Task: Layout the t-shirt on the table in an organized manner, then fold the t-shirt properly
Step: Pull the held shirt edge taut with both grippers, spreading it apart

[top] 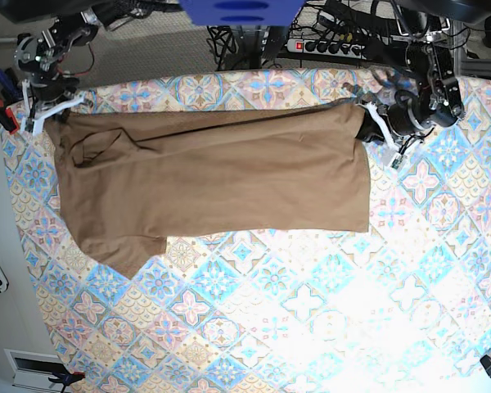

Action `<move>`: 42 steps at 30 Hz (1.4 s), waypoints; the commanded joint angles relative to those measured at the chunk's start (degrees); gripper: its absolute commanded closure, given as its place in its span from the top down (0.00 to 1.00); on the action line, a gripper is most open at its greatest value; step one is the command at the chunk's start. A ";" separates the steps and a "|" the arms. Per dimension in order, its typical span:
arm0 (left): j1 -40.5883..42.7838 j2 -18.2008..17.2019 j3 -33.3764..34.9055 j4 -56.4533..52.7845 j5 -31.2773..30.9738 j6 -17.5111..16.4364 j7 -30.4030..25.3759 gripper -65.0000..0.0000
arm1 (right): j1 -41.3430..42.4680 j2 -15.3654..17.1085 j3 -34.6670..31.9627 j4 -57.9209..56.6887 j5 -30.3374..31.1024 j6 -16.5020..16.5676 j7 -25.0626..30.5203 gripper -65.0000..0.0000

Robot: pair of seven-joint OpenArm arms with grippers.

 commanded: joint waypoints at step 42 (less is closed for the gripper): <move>4.63 -0.98 -6.90 11.53 3.43 0.56 3.03 0.49 | -2.11 0.90 0.17 6.29 0.40 0.10 0.87 0.50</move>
